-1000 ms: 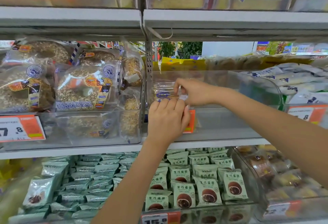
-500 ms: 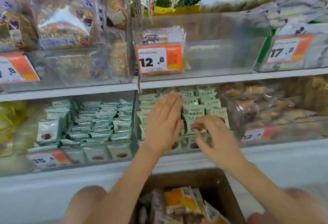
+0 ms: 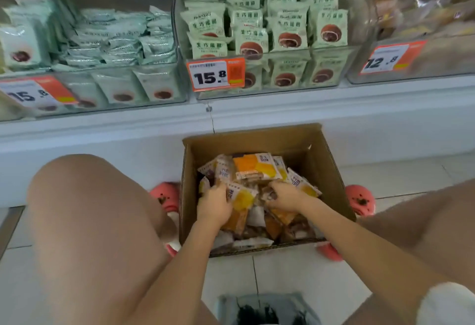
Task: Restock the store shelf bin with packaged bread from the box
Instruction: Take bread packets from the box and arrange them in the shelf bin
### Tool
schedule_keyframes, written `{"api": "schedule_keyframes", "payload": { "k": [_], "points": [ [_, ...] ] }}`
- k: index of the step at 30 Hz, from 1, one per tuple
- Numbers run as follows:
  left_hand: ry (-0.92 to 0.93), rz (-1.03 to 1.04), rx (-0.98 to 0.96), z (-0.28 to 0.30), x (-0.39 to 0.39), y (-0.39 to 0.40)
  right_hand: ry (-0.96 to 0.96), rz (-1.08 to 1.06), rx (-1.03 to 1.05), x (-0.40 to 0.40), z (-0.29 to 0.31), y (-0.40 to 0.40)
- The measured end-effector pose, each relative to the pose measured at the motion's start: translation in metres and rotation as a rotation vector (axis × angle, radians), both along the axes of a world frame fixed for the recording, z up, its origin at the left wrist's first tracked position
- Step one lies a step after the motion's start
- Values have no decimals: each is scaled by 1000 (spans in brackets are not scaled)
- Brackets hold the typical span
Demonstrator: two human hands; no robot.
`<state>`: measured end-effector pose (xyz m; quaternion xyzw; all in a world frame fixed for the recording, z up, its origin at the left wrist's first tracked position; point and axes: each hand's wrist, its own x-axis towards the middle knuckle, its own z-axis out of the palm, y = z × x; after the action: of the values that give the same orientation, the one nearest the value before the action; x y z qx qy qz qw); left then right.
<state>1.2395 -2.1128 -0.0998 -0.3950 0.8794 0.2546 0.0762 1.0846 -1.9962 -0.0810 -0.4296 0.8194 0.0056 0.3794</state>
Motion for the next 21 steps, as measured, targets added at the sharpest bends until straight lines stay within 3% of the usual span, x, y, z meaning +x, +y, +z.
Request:
{"api": "schedule_keyframes", "payload": {
  "k": [4,8,14,18,21],
  "points": [
    [9,111,110,-4,14,1,-116,-200,-31,26,-15,-20],
    [83,263,268,-5,22,-7,-253,-588,-186,39,-36,-34],
    [117,386,384,-11,23,-7,-77,-470,-378,51,-37,-34],
    [267,642,531,-9,23,-15,-176,-471,-562,55,-1,-14],
    [463,782,833,4,20,-20,-343,-619,-712,43,32,10]
  ]
}}
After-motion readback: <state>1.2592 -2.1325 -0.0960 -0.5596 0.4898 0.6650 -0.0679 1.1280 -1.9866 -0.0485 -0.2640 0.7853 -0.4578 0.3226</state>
